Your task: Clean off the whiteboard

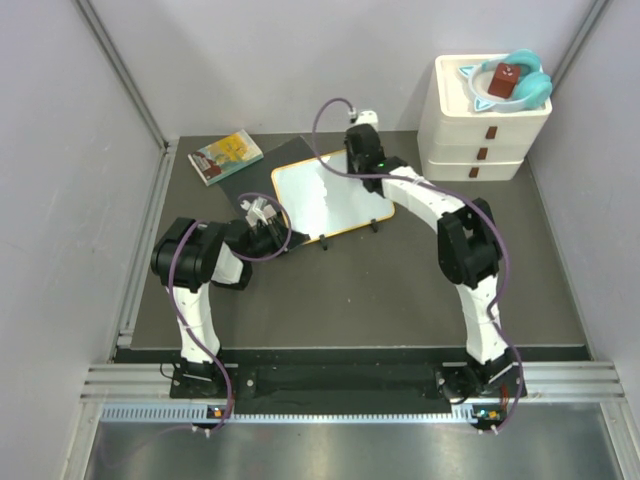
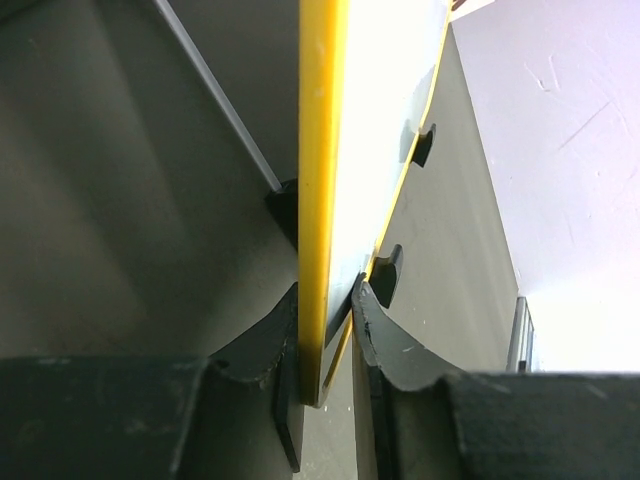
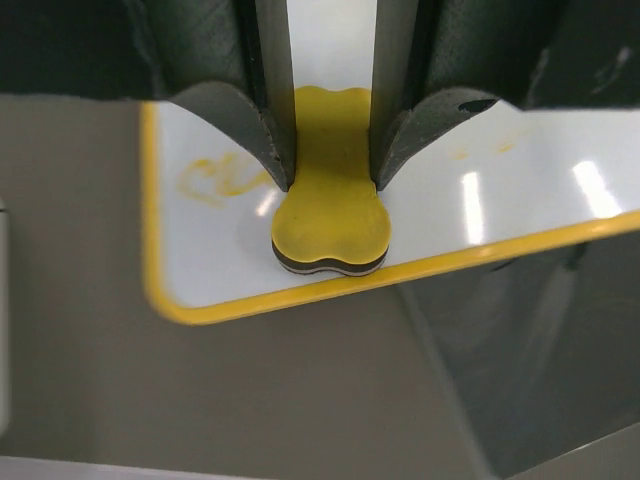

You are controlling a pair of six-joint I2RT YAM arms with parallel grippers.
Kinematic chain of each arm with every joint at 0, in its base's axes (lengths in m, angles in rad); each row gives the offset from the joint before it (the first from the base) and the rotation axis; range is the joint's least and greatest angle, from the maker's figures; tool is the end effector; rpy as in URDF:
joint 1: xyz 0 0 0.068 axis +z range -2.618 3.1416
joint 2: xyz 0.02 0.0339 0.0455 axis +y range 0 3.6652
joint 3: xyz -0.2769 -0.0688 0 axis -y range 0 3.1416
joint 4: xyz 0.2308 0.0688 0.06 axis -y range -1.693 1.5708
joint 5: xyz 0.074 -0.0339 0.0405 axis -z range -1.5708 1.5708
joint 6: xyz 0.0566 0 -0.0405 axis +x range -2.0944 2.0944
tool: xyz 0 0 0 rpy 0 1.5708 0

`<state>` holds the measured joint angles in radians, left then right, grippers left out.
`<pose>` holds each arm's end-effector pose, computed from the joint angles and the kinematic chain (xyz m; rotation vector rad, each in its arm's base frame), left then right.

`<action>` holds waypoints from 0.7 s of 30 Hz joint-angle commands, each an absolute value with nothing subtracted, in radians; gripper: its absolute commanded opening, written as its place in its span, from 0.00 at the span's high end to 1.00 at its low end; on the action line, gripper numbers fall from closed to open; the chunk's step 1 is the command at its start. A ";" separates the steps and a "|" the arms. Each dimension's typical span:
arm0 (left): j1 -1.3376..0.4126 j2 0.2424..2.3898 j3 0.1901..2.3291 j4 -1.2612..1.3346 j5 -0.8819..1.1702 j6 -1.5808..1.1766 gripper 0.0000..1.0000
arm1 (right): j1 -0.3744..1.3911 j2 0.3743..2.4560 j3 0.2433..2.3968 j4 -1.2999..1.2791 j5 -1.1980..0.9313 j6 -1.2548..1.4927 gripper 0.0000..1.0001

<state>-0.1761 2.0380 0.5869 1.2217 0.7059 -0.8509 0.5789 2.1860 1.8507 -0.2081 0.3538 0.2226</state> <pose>0.3341 -0.0967 0.1121 -0.1039 1.9575 -1.3370 0.4513 0.2715 0.2546 -0.1612 2.0729 0.1148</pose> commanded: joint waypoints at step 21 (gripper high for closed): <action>-0.178 2.049 0.557 1.108 0.640 -0.782 1.00 | 0.506 2.129 1.614 -0.328 0.370 0.276 1.00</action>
